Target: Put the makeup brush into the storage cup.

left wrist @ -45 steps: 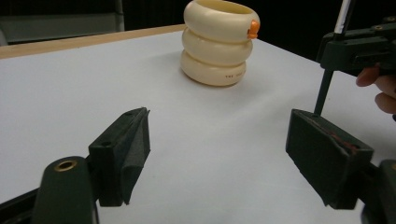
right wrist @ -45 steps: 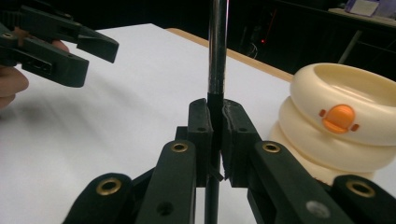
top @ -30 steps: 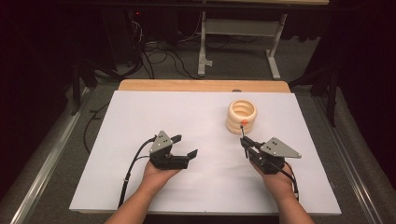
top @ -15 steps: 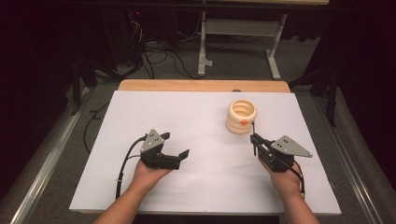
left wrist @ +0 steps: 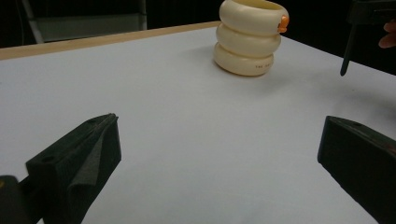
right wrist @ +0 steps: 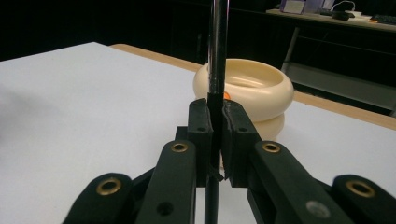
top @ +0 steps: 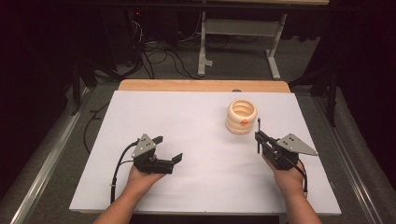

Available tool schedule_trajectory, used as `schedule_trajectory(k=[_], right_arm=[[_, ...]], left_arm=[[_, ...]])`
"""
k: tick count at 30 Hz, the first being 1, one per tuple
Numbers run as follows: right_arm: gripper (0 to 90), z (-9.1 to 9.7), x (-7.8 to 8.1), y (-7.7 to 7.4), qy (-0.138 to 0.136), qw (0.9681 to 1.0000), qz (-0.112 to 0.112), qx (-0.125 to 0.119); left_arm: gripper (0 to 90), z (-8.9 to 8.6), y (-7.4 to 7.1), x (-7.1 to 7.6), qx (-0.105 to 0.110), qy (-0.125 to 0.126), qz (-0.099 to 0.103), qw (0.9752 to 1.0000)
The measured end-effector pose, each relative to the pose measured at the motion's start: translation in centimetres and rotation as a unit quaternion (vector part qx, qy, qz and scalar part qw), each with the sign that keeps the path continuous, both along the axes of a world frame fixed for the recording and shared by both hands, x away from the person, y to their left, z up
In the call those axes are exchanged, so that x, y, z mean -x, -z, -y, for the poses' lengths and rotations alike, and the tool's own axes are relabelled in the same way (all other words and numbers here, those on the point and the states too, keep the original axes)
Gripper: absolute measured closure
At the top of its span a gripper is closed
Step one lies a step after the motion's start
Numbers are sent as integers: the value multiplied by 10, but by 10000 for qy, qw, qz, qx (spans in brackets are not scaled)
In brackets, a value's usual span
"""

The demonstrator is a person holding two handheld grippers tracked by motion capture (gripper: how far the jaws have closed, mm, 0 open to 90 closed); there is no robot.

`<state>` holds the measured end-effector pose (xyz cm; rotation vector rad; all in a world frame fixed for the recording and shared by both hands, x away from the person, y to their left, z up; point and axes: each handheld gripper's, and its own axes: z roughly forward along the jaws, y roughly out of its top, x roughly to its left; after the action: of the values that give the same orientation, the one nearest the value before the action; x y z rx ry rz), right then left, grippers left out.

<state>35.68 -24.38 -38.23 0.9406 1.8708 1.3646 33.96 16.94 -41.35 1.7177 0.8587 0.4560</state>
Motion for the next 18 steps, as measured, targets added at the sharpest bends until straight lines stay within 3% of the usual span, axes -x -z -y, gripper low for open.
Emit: schedule_trajectory(k=[18], right_arm=[[854, 10, -12, -17, 243, 9990, 100, -356]], left_arm=[[5, 3, -2, 2, -95, 156, 67, 9998]])
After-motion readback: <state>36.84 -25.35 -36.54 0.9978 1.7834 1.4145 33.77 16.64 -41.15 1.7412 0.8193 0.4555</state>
